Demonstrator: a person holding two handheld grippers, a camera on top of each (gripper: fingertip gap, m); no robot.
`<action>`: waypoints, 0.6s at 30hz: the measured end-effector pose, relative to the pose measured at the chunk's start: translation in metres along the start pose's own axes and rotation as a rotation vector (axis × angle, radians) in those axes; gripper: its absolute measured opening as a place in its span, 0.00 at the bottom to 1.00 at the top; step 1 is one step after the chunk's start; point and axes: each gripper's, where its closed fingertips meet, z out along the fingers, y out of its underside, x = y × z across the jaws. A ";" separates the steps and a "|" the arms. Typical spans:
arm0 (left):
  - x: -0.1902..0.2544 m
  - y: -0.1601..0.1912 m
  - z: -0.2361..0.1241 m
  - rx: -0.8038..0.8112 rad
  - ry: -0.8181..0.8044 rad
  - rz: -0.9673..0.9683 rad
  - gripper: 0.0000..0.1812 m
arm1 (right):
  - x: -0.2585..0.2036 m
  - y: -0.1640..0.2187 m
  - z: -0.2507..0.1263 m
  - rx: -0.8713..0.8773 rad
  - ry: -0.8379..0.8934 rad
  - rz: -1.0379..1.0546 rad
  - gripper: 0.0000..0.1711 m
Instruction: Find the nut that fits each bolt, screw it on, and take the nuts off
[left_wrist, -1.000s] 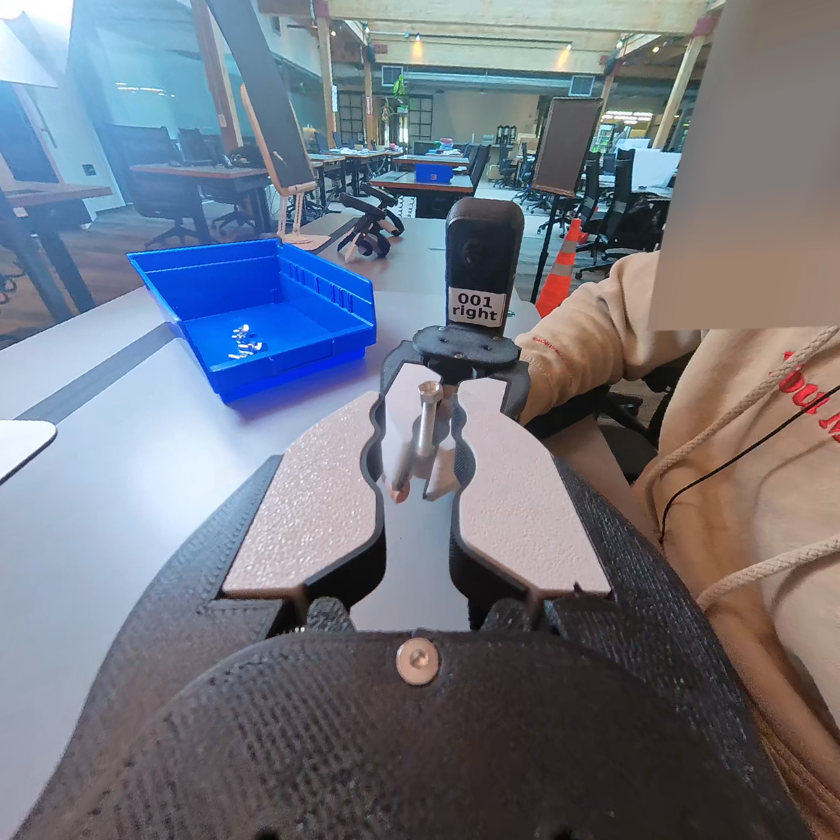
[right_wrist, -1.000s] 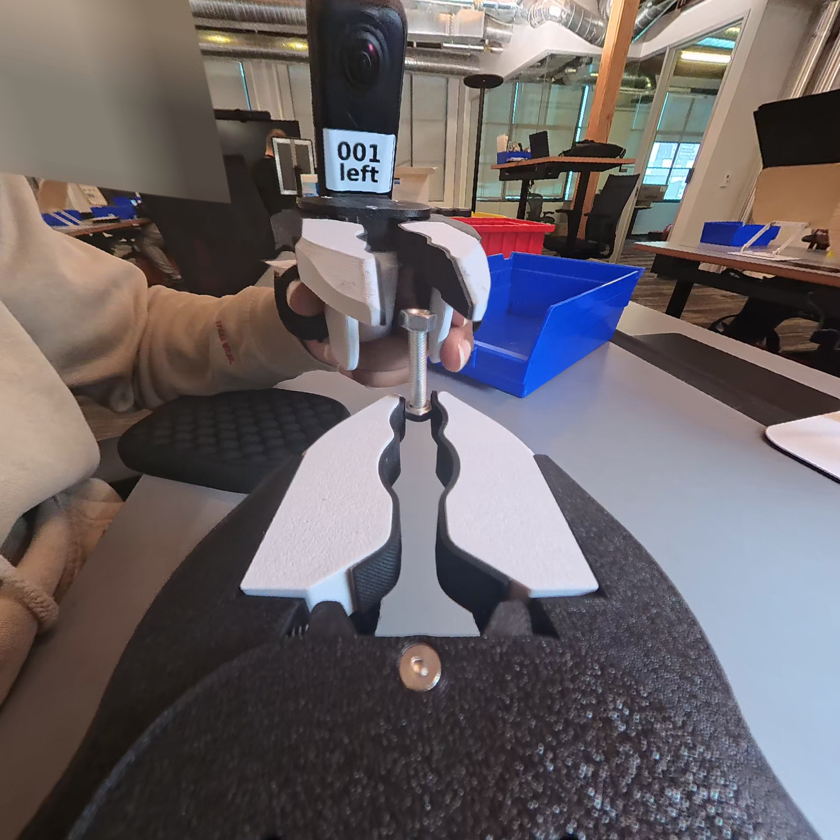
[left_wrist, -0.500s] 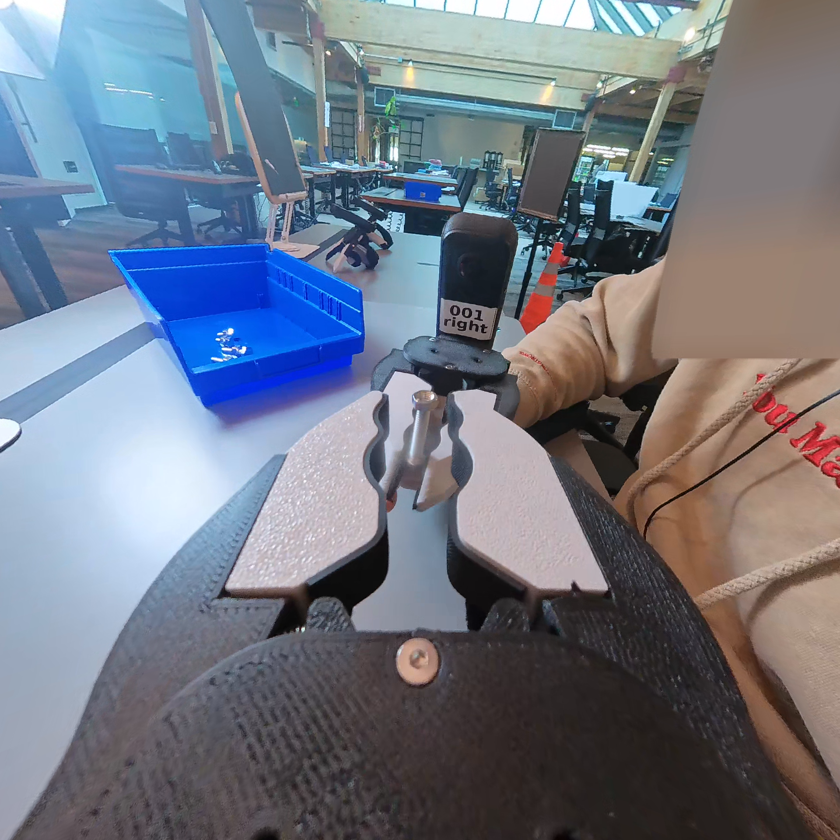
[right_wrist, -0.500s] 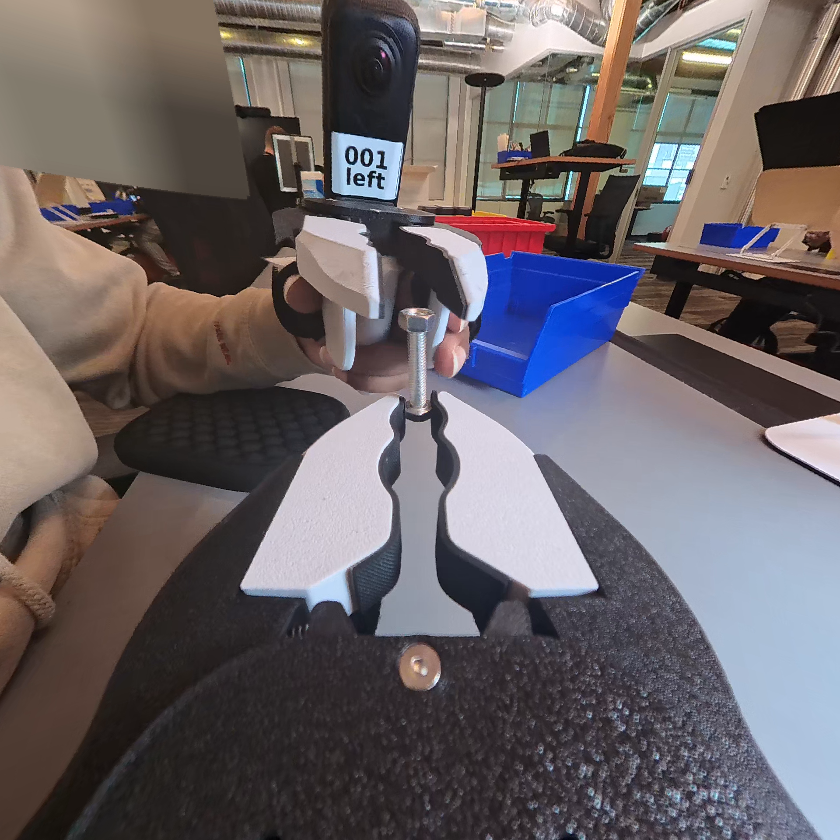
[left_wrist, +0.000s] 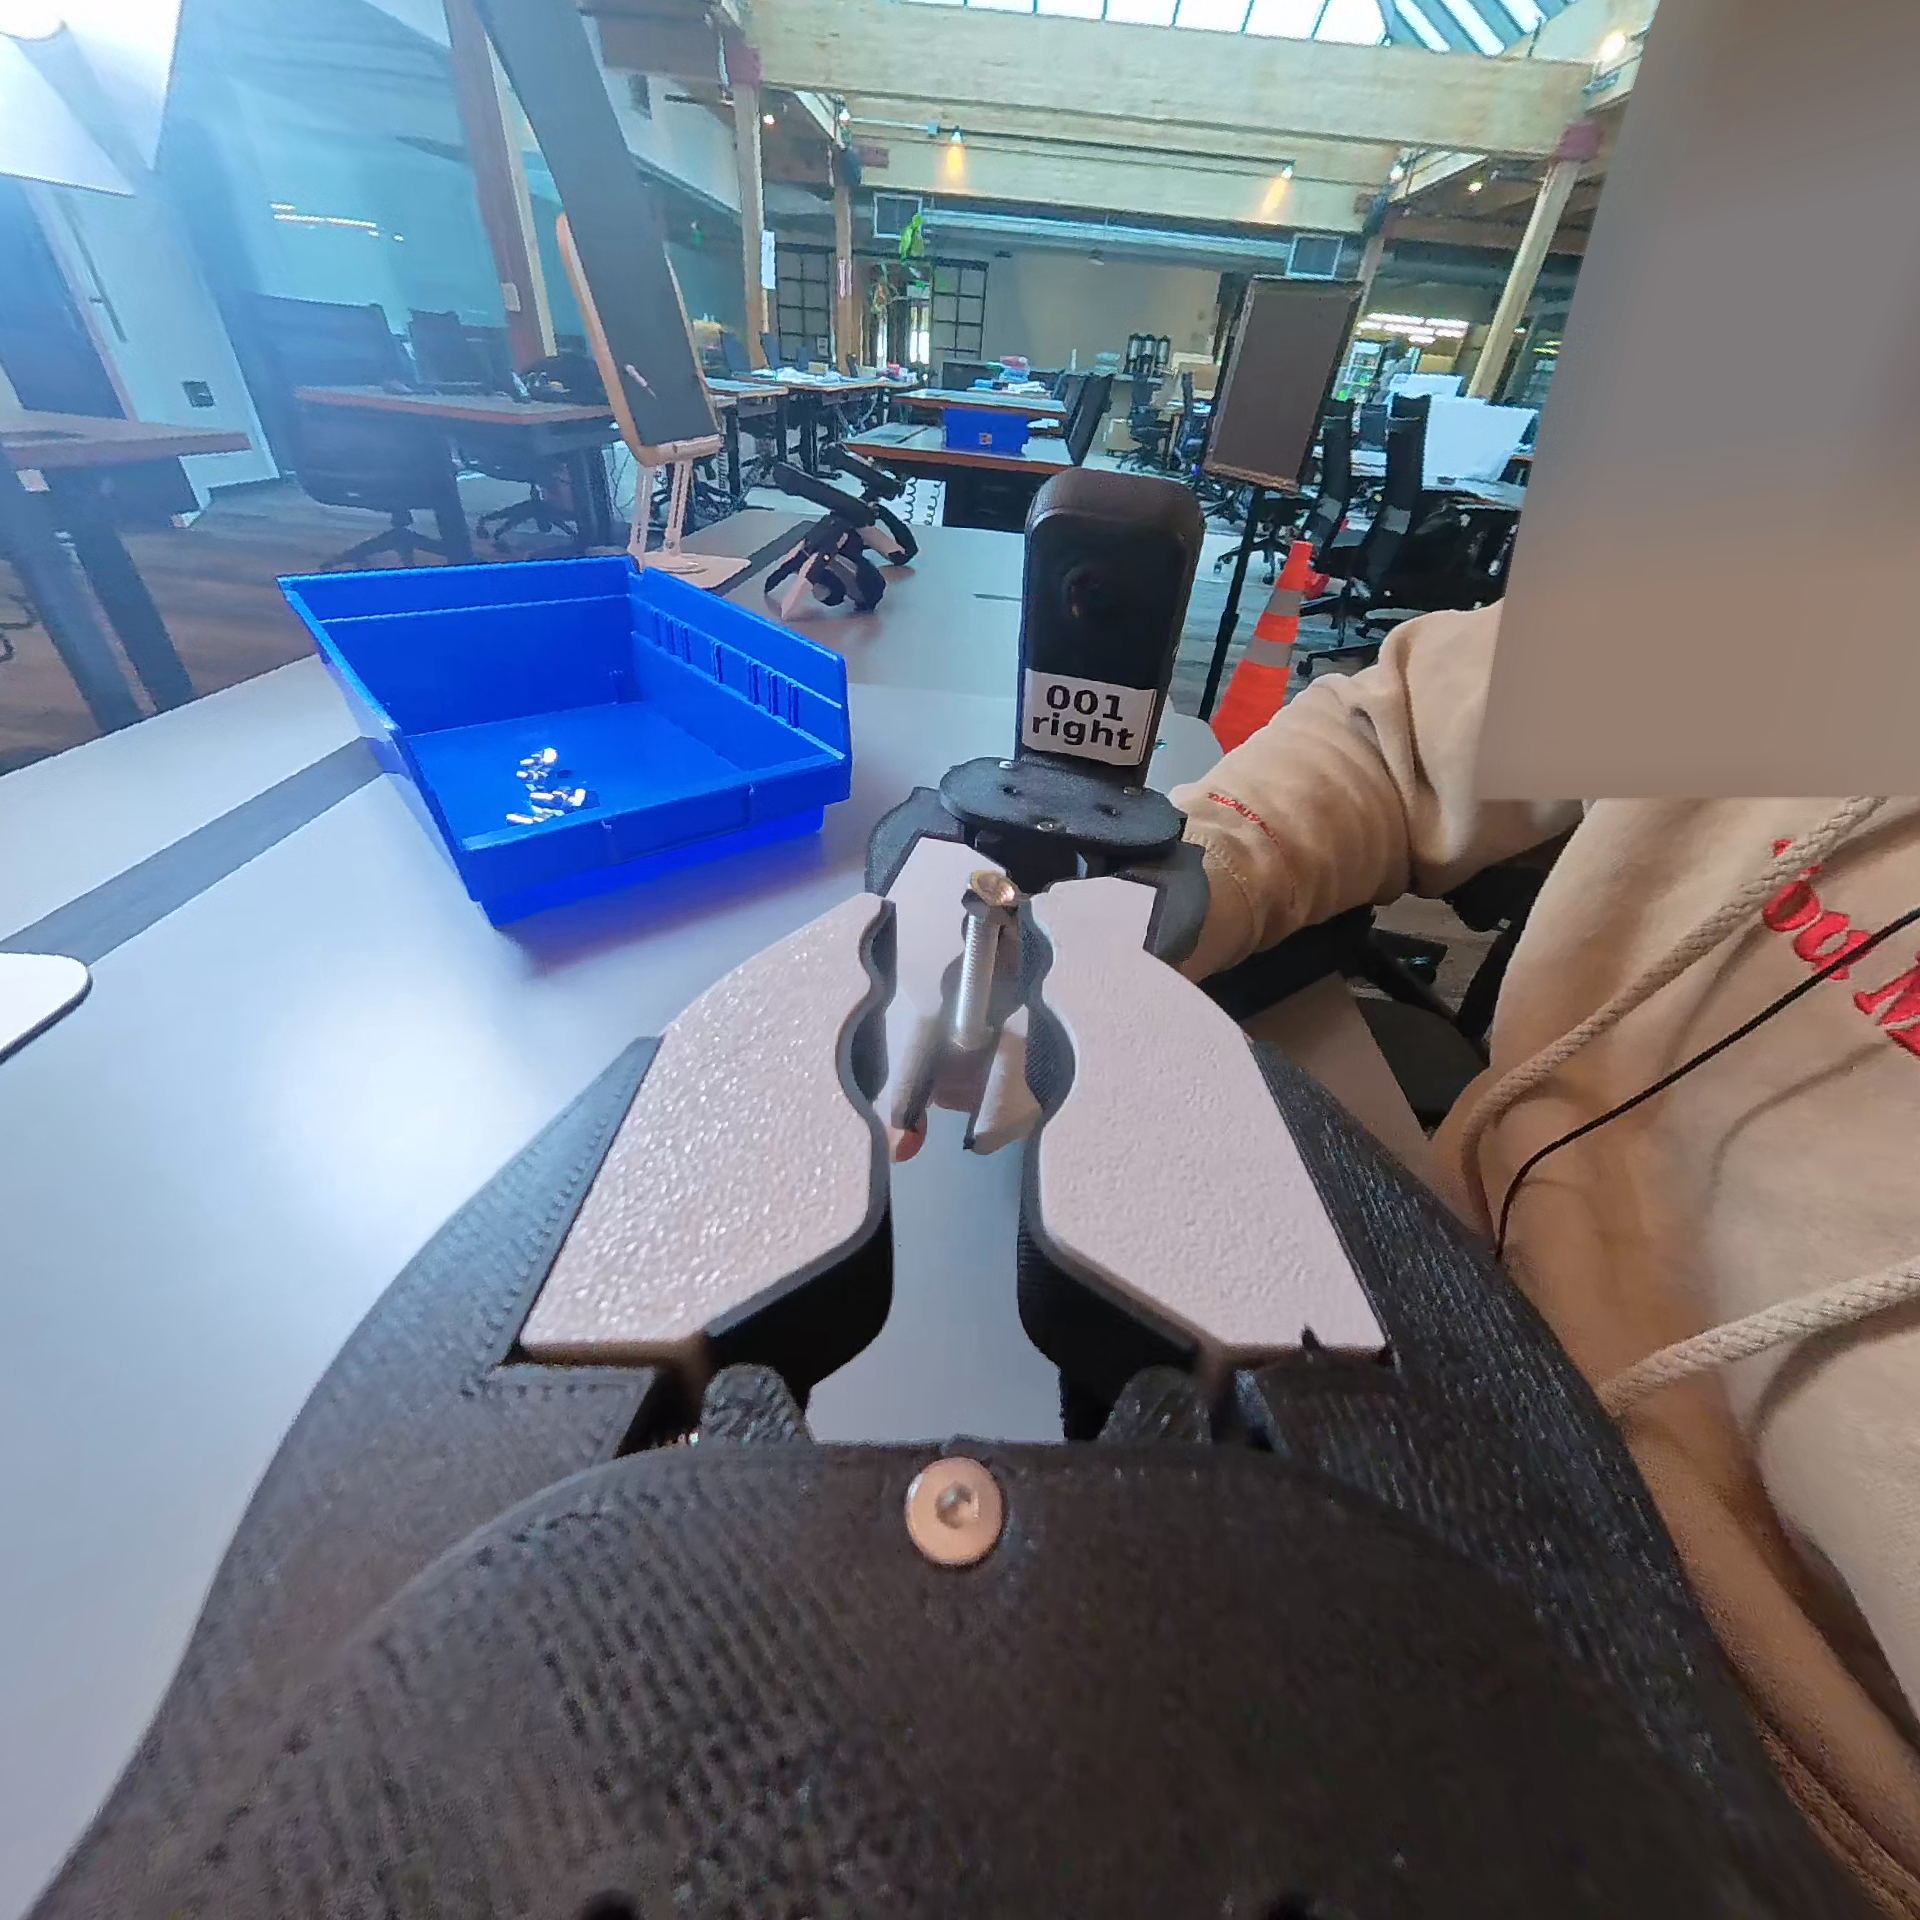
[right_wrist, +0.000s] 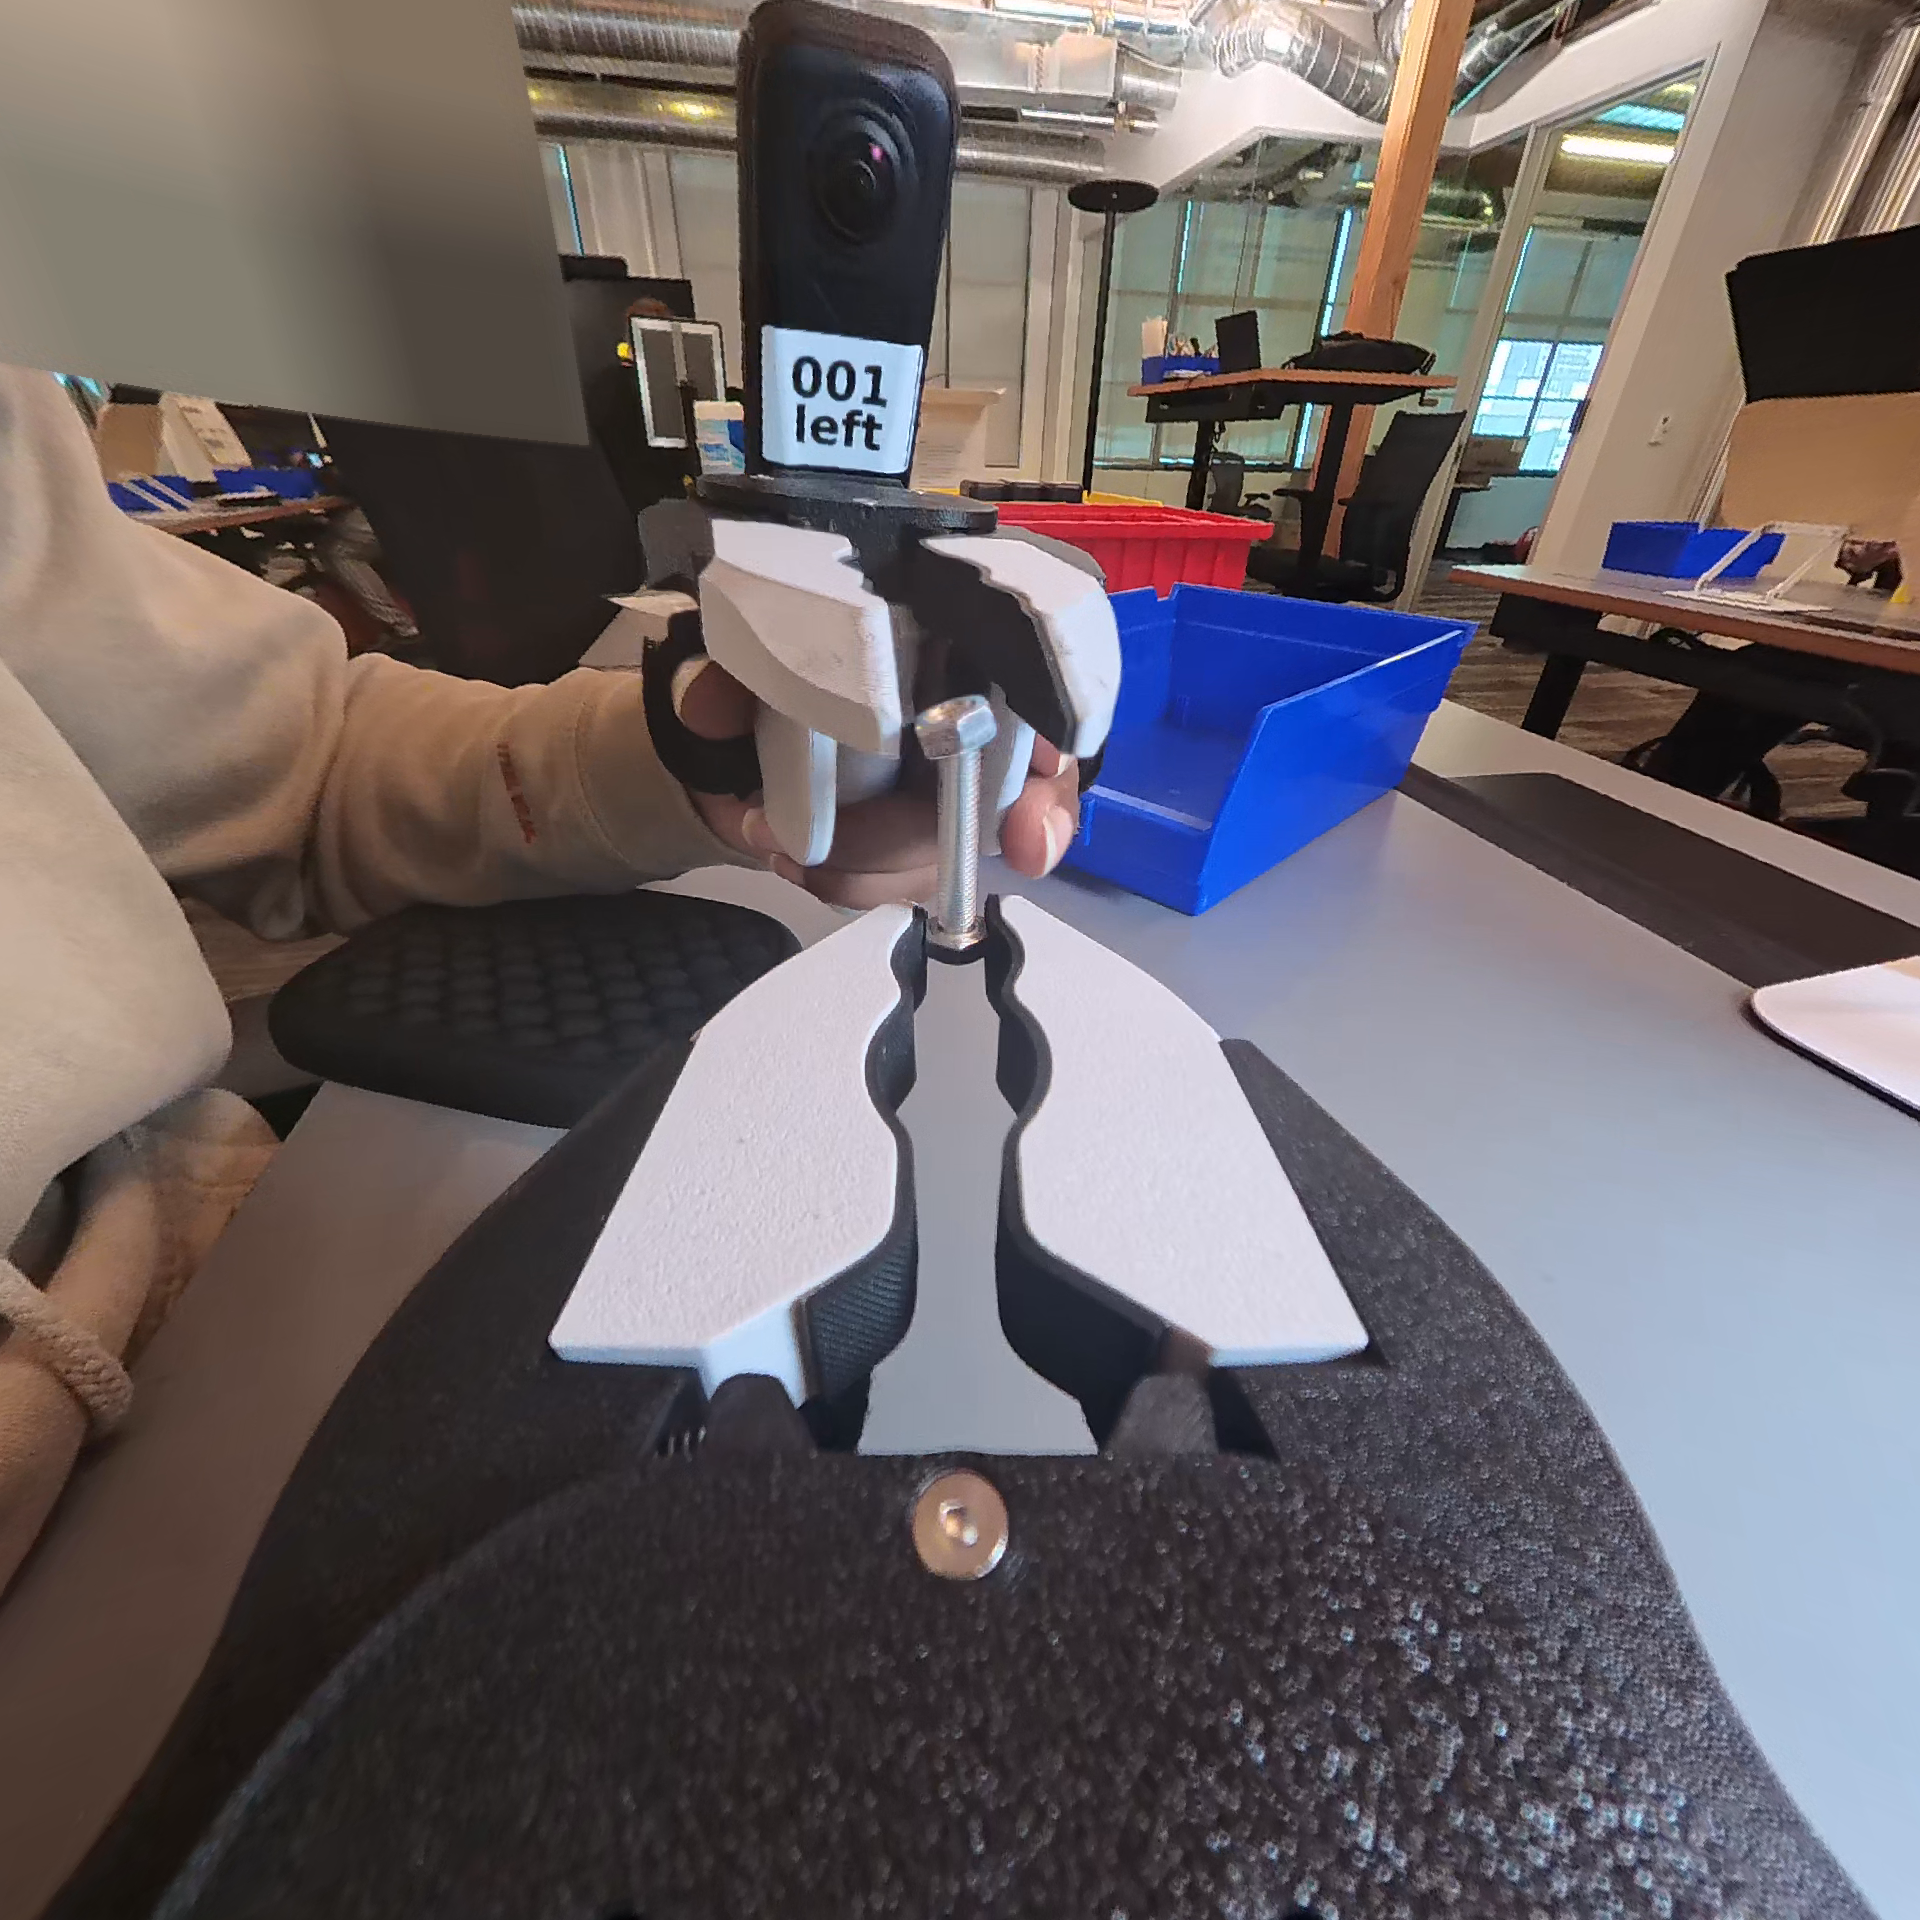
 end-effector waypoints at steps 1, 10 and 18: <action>-0.001 -0.001 -0.001 0.010 0.000 -0.004 0.11 | 0.000 -0.001 0.000 0.004 -0.003 0.002 0.06; 0.000 -0.006 -0.006 0.049 0.017 -0.006 0.12 | 0.000 -0.001 0.000 0.003 -0.008 0.011 0.06; -0.021 0.001 -0.010 0.019 -0.103 0.017 0.07 | 0.001 -0.003 -0.002 0.014 -0.005 0.012 0.06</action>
